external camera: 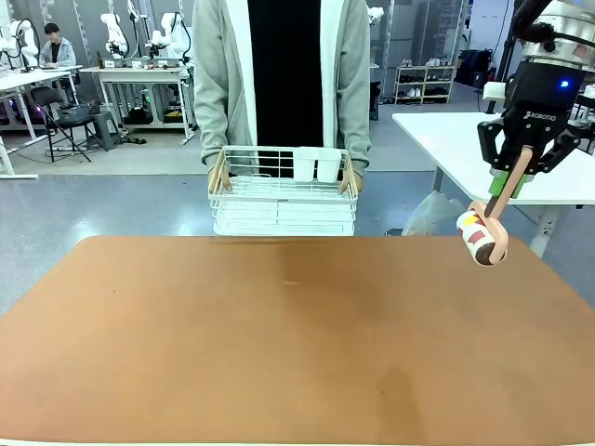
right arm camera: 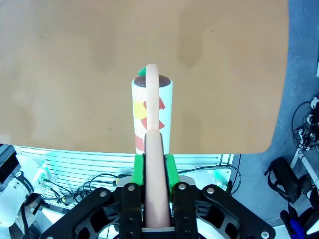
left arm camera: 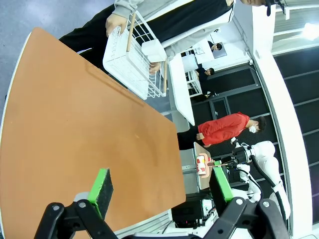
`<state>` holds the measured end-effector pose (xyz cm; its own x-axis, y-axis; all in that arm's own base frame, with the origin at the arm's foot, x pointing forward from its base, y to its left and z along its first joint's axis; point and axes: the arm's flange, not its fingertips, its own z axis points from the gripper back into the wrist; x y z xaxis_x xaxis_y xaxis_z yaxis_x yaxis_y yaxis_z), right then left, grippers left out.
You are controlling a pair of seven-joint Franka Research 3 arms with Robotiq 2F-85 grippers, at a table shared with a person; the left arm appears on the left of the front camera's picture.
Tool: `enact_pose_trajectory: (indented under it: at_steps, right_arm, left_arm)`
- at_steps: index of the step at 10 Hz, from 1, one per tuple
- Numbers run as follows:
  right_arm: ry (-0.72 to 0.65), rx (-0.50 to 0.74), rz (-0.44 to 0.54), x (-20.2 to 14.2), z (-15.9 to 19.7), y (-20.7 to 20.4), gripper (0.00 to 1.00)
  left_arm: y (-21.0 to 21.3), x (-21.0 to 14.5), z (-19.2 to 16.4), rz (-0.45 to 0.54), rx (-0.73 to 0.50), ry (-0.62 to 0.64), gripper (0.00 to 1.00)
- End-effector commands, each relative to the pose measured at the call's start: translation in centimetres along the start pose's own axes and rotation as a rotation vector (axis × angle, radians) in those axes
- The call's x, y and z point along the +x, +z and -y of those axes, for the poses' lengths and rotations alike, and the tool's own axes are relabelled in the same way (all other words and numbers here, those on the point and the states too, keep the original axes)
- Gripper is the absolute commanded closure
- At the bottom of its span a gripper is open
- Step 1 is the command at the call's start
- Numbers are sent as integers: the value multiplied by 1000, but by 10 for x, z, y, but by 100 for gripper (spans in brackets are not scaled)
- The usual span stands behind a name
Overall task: Clean the table.
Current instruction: Place the Lint Roller down when the Dish drying rack is positioned in the middle of the table.
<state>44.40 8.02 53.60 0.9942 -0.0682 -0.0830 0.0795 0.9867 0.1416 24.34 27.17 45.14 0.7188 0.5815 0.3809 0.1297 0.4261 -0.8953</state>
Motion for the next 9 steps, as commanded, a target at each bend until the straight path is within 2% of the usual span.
enact_pose_trajectory:
  at_steps: [1,9]
  right_arm:
    - [9,7,-9,1,0,4,79]
    - [9,7,-9,1,0,4,79]
  left_arm:
    - [2,4,0,14,-28,-23,0]
    - [2,4,0,14,-28,-23,0]
